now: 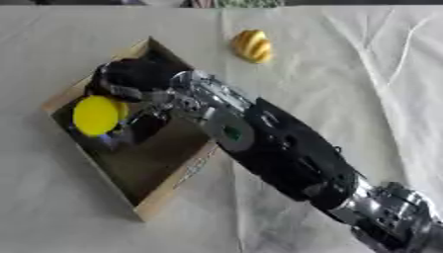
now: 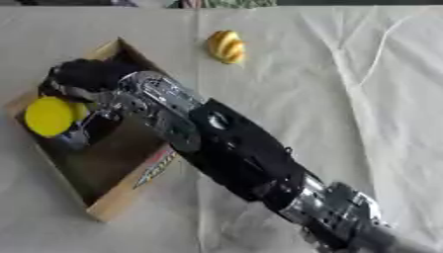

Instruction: Pick up objects on the table and place them in the box.

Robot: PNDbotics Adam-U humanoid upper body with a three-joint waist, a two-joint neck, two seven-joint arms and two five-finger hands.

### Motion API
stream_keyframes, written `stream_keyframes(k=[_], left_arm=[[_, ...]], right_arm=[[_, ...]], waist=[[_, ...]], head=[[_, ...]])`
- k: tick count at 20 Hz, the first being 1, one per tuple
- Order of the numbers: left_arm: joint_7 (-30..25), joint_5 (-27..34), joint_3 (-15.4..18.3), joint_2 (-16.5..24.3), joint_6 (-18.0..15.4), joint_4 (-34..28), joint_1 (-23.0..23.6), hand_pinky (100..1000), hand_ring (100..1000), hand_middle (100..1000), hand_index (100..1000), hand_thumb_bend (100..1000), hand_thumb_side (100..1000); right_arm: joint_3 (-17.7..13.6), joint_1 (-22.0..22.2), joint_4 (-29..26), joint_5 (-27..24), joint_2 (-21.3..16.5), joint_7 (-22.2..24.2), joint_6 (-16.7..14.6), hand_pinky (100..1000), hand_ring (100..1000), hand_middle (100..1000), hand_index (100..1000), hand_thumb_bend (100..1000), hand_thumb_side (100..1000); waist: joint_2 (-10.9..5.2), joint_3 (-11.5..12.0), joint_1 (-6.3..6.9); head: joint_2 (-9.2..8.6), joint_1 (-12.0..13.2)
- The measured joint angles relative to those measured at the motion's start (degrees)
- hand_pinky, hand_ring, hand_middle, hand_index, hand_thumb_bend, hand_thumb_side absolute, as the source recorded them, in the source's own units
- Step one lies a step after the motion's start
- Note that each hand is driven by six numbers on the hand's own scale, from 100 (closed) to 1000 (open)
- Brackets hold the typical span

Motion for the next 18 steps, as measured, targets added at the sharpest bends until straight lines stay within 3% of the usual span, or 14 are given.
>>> stream_keyframes(k=[10, 13, 14, 18], left_arm=[[-0.1, 0.0, 0.0, -0.3, 0.1, 0.0, 0.4, 740, 686, 703, 813, 100, 556], [-0.2, 0.0, -0.2, -0.4, 0.2, 0.0, 0.3, 741, 686, 703, 813, 100, 558], [-0.2, 0.1, -0.2, -0.4, 0.2, 0.0, 0.3, 741, 686, 703, 813, 100, 558], [-0.3, 0.2, -0.3, -0.5, 0.3, 0.0, 0.3, 741, 686, 703, 813, 100, 558]], right_arm=[[-1.8, 1.2, -0.7, 1.3, -2.8, -0.9, 3.1, 808, 698, 541, 697, 100, 100], [-1.8, 1.2, 1.0, 3.0, -2.8, 0.5, 2.2, 830, 779, 644, 781, 100, 100], [-1.8, 1.2, 1.5, 3.7, -2.8, 1.1, 1.7, 852, 843, 734, 848, 100, 100], [-2.6, 1.2, 2.9, 7.5, -2.8, 2.6, 0.0, 918, 950, 839, 929, 100, 429]], waist=[[0.00, -0.3, -0.12], [0.03, -0.3, -0.12], [0.06, -0.3, -0.12], [0.09, -0.3, -0.12]], head=[[0.00, 0.6], [-0.01, 0.7], [-0.01, 0.7], [-0.01, 0.8]])
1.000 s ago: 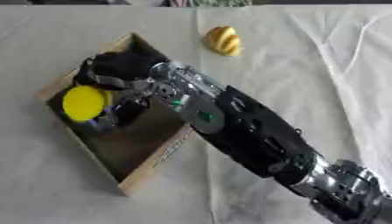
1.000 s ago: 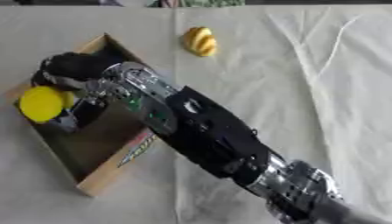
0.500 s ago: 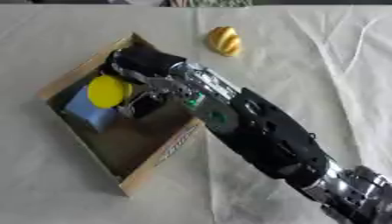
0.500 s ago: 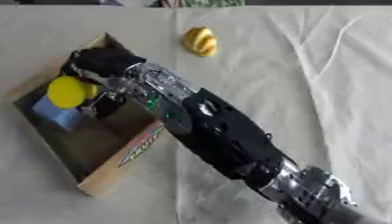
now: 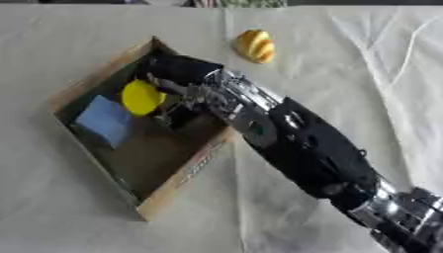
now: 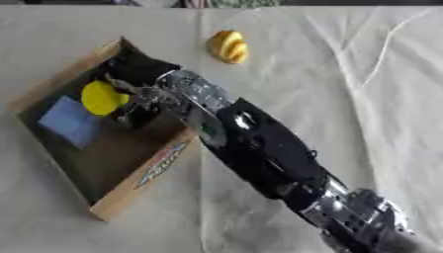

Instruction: Pick up objects on the table and place them in the box.

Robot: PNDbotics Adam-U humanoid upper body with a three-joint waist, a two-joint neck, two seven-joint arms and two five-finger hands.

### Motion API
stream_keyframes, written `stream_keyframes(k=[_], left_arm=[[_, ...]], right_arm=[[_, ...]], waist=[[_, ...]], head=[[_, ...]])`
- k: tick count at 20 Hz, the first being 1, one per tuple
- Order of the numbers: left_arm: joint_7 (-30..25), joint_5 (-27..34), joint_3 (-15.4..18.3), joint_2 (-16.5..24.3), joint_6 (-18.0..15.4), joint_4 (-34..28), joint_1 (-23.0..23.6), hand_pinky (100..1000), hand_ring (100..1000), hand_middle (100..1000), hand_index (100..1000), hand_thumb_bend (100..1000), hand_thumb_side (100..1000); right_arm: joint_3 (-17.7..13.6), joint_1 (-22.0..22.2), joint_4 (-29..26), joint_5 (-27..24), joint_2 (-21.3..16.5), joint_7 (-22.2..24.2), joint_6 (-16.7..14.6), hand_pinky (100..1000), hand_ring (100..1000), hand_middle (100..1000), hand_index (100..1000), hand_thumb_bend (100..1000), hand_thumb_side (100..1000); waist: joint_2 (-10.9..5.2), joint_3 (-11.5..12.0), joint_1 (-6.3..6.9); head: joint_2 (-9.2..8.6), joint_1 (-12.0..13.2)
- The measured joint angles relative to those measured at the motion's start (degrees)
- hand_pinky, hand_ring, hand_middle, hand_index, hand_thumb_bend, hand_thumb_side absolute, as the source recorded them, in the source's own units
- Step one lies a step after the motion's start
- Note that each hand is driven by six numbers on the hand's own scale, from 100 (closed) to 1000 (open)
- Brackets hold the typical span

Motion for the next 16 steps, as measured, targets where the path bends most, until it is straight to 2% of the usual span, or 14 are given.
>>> stream_keyframes(k=[2, 4, 8, 9, 11, 12, 15, 16], left_arm=[[0.0, 0.1, 0.0, 0.0, 0.0, 0.0, 0.0, 741, 686, 703, 813, 100, 558], [-0.1, 0.2, 0.0, 0.0, 0.0, 0.0, 0.0, 741, 686, 703, 813, 100, 558], [-0.2, 0.2, 0.0, 0.0, 0.1, 0.0, 0.0, 742, 686, 703, 814, 100, 555], [-0.2, 0.2, 0.0, 0.0, 0.1, 0.0, 0.0, 742, 686, 703, 814, 100, 552], [-0.2, 0.2, -0.1, 0.0, 0.1, 0.0, 0.0, 742, 686, 703, 814, 100, 555], [-0.3, 0.2, -0.1, 0.0, 0.2, 0.0, 0.0, 742, 686, 703, 814, 100, 555], [-0.3, 0.3, -0.2, 0.0, 0.2, 0.0, 0.0, 742, 686, 703, 814, 100, 555], [-0.3, 0.4, -0.3, 0.0, 0.2, 0.0, 0.0, 742, 686, 703, 814, 100, 555]], right_arm=[[-0.7, 0.0, 0.0, 1.7, 0.0, -0.3, -0.3, 923, 954, 840, 933, 100, 480], [-1.4, -0.1, 0.0, 2.8, 0.0, -0.9, -0.4, 926, 958, 842, 934, 100, 471], [-2.1, -1.0, -1.3, 3.9, -0.4, -1.6, -0.4, 936, 969, 853, 942, 139, 382], [-2.3, -1.1, -1.7, 4.3, -0.5, -1.6, -0.4, 945, 976, 866, 950, 256, 221], [-2.3, -1.3, -2.4, 4.8, -0.6, -1.0, -0.6, 951, 977, 863, 948, 361, 100], [-2.4, -1.3, -2.7, 4.8, -0.6, -0.3, -0.7, 950, 975, 861, 947, 361, 100], [-2.7, -1.3, -3.7, 4.4, -0.9, 1.7, -0.9, 952, 970, 850, 945, 456, 100], [-2.8, -1.4, -4.0, 4.1, -0.9, 2.2, -0.9, 950, 967, 846, 944, 448, 100]], waist=[[0.00, 0.0, 0.01], [0.00, -0.1, 0.03], [0.00, -0.3, 0.07], [0.00, -0.3, 0.09], [-0.01, -0.3, 0.17], [-0.01, -0.3, 0.19], [-0.03, -0.3, 0.19], [-0.04, -0.3, 0.19]], head=[[0.00, 0.1], [0.00, 0.2], [0.00, 0.2], [0.00, 0.2], [0.00, 0.3], [0.00, 0.3], [0.00, 0.4], [0.00, 0.4]])
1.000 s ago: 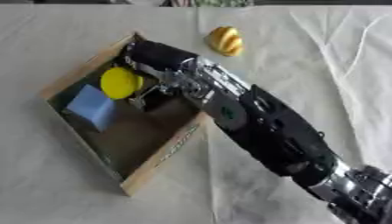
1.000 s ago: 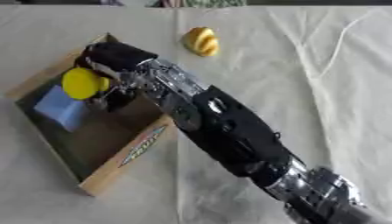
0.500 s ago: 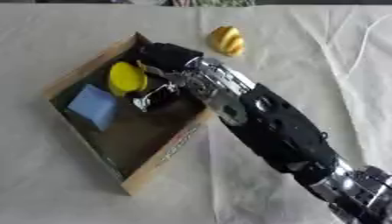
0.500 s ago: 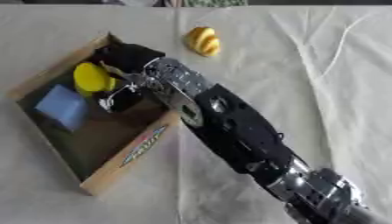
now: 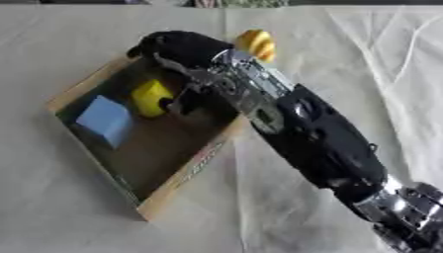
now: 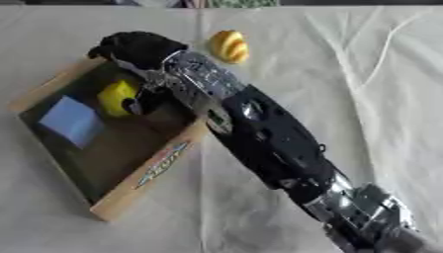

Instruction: Pick up objects on the table and place them in the box.

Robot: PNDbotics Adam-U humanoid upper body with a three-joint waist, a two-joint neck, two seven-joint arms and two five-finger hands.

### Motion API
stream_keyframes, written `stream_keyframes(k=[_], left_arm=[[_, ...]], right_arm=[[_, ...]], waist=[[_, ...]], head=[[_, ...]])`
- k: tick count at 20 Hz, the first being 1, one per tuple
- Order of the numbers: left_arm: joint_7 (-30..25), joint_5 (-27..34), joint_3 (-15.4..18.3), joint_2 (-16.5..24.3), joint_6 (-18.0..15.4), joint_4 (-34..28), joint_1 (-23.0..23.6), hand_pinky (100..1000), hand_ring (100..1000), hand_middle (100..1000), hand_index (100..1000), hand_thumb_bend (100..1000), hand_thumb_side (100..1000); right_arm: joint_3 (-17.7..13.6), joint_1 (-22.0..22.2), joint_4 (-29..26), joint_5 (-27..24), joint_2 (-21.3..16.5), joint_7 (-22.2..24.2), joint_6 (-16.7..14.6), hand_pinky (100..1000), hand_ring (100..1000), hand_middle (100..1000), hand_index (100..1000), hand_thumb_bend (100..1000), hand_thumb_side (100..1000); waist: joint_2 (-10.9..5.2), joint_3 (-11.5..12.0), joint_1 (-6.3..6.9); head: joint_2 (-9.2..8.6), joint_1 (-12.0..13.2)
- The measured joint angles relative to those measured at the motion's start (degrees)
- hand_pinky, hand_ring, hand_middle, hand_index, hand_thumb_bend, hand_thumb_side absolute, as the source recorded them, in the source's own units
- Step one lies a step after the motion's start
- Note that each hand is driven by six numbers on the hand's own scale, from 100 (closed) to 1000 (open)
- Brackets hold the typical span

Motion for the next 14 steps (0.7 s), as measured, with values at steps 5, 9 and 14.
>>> stream_keyframes(k=[5, 9, 14], left_arm=[[-0.1, 0.2, -0.1, 0.0, 0.0, 0.0, 0.0, 743, 686, 703, 814, 100, 555], [-0.3, 0.3, -0.1, 0.0, 0.0, 0.0, 0.0, 743, 686, 703, 814, 100, 551], [-0.6, 0.3, -0.4, 0.1, 0.1, 0.0, 0.0, 743, 686, 704, 813, 100, 554]], right_arm=[[-0.9, -0.1, -2.3, -2.0, -0.1, 0.9, 1.1, 936, 943, 826, 942, 287, 100], [-3.1, -1.1, -5.7, -5.1, -1.8, -0.6, 3.6, 918, 910, 804, 930, 100, 100], [-7.9, -2.2, -10.9, -13.3, -7.1, -4.3, 8.3, 909, 892, 780, 917, 100, 100]], waist=[[-0.11, 0.0, 0.00], [-0.18, -0.1, 0.01], [-0.23, -0.5, 0.01]], head=[[0.00, 0.2], [0.01, 0.3], [0.01, 0.8]])
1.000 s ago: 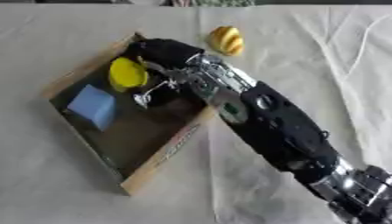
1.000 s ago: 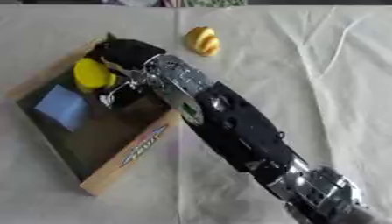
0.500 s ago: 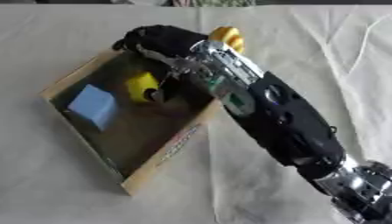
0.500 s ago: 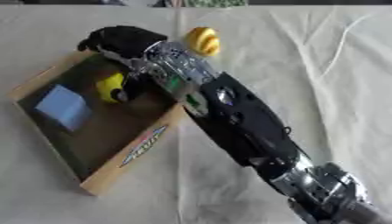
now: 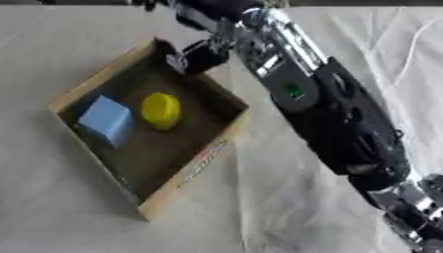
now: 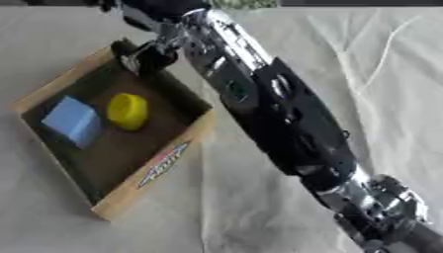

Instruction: Pick up objects on the table and place them in the box.

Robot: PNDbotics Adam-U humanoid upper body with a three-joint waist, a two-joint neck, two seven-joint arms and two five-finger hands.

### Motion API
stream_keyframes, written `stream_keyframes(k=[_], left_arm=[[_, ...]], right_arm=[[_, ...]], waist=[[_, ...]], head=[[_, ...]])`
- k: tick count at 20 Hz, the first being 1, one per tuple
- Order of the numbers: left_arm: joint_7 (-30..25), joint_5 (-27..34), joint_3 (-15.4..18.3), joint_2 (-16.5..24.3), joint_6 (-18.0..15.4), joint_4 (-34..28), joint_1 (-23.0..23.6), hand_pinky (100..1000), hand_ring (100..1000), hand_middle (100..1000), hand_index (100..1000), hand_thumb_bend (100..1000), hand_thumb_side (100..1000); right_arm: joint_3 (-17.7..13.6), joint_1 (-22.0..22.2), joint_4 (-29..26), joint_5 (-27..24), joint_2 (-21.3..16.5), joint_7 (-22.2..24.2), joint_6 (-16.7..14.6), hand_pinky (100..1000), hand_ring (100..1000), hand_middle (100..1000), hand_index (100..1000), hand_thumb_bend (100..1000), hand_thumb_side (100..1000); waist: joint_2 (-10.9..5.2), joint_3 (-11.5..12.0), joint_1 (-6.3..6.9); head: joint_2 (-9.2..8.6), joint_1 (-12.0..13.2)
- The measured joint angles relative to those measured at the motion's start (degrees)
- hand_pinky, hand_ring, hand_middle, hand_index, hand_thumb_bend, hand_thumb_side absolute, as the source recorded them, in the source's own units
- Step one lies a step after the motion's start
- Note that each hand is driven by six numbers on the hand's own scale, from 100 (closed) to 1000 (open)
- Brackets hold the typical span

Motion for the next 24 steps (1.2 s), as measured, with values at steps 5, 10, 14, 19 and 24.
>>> stream_keyframes(k=[5, 10, 14, 19, 24], left_arm=[[-0.1, 0.0, 0.0, 0.0, 0.1, 0.0, 0.0, 744, 685, 707, 814, 100, 556], [-0.5, 0.1, -0.1, 0.0, 0.1, 0.0, 0.0, 744, 695, 709, 813, 100, 556], [-0.6, 0.1, -0.4, 0.0, 0.1, 0.0, 0.0, 744, 694, 710, 814, 100, 558], [-0.6, 0.1, -0.4, 0.0, 0.1, 0.0, -0.1, 745, 694, 710, 814, 100, 565], [-0.6, 0.3, -0.4, 0.0, 0.1, 0.0, -0.3, 746, 695, 711, 814, 100, 571]], right_arm=[[-3.0, -0.1, 0.5, -3.6, -7.1, -0.9, 2.7, 913, 900, 797, 919, 100, 100], [-3.3, -0.1, 9.1, -3.2, -10.6, -0.9, 0.2, 917, 911, 813, 926, 104, 100], [-3.6, -0.7, 16.4, -1.5, -11.0, -1.0, -3.6, 918, 916, 818, 927, 145, 100], [-4.7, -1.4, 22.8, 1.1, -11.1, -1.5, -6.0, 922, 923, 822, 926, 188, 118], [-5.3, -2.2, 26.4, 2.1, -10.8, -1.0, -6.9, 924, 924, 821, 928, 167, 157]], waist=[[-0.04, -0.3, 0.00], [-0.07, -0.2, 0.01], [0.25, 0.2, 0.07], [0.99, 0.5, 0.03], [1.28, 0.6, -0.01]], head=[[0.00, 1.0], [-0.01, 1.1], [-0.18, 1.1], [-0.80, 0.9], [-1.06, 0.7]])
